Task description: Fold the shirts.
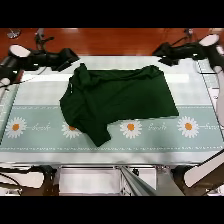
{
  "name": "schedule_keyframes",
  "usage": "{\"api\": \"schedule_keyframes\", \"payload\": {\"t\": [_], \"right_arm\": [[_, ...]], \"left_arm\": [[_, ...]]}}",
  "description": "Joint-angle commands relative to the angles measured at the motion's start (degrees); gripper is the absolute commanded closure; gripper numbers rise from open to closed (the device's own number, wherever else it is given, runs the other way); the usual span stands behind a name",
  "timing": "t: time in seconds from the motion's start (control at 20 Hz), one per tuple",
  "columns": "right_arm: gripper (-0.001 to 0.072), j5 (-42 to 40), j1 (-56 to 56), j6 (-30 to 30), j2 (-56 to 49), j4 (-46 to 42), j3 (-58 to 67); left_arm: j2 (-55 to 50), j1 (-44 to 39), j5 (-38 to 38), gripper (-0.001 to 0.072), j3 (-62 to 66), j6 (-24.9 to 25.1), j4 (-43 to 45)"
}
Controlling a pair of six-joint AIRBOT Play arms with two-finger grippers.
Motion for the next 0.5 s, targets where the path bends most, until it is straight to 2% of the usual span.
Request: {"api": "schedule_keyframes", "payload": {"t": [0.0, 0.1, 0.2, 0.25, 0.35, 0.45], "right_arm": [[0.0086, 17.16, -7.96, -1.03, 3.48, -4.33, 0.50], [0.0086, 25.14, -13.07, -1.11, 8.04, -14.12, -3.21], [0.0086, 21.75, -17.59, -2.12, 15.23, -15.65, -14.69], [0.0086, 16.15, -19.58, -2.71, 20.00, -12.68, -23.71], [0.0086, 5.53, -21.81, -8.22, 29.20, -3.04, -41.51], [0.0086, 1.05, -22.10, -14.25, 36.65, 3.10, -55.23]], "left_arm": [[2.01, 8.09, -21.70, 0.0004, 2.05, -3.61, 12.39], [6.95, 12.33, -26.86, 0.0004, -4.57, -3.52, 17.33], [15.63, 15.50, -23.69, 0.0004, -19.74, -2.95, 17.25], [20.20, 16.41, -20.55, 0.0004, -28.04, -2.95, 16.24], [29.03, 18.16, -14.84, 0.0004, -43.74, -1.81, 10.91], [35.74, 19.89, -12.31, 0.0004, -54.93, -0.70, 3.87]]}}
